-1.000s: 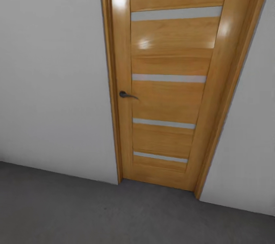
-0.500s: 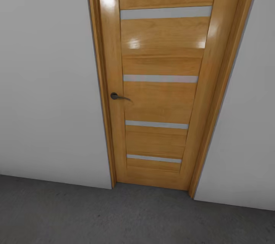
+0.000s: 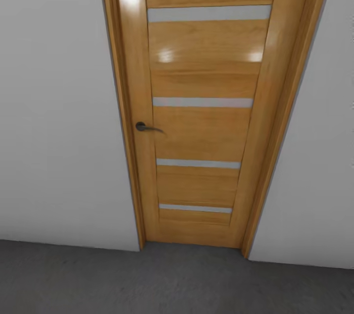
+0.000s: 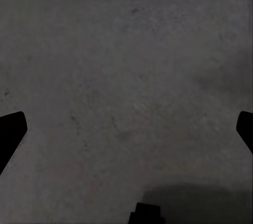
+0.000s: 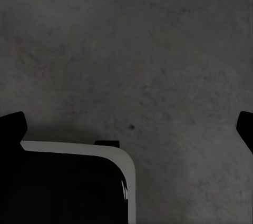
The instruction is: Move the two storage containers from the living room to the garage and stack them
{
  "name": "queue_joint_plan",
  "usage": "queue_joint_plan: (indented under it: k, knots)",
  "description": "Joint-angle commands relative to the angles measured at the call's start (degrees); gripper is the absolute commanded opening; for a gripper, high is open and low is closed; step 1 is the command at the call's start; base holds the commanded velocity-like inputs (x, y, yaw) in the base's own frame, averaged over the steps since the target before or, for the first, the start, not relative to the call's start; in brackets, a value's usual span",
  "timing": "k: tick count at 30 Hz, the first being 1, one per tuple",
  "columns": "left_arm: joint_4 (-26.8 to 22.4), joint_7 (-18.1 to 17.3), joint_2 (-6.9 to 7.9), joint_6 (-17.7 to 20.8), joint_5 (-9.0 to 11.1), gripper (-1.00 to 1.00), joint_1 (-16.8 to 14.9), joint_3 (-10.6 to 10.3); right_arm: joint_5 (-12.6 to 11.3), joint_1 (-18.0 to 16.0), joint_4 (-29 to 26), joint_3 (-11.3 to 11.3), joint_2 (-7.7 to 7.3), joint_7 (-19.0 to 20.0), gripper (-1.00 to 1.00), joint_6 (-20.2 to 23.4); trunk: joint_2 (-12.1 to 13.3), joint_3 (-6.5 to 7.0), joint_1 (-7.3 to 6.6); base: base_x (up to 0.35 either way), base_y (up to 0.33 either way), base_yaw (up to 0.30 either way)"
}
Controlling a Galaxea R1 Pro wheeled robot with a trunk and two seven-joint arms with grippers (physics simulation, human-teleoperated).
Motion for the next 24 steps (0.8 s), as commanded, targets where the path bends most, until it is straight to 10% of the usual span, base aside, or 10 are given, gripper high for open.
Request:
queue_joint_plan:
  k: [1, 24]
  knots:
    - [-0.1, 0.0, -0.04, -0.1, -0.6, 1.00, 0.0, 0.3, 0.0, 0.0, 0.1, 0.0, -0.01, 0.0, 1.00, -0.2, 0.0, -0.03, 0.03, 0.286, 0.165, -0.263]
    - [0.2, 0.1, -0.08, -0.3, -0.5, 1.00, 0.0, 0.3, 0.1, 0.0, 0.1, 0.1, -0.01, 0.0, 1.00, -0.2, 0.0, -0.03, 0.03, 0.135, 0.056, -0.083]
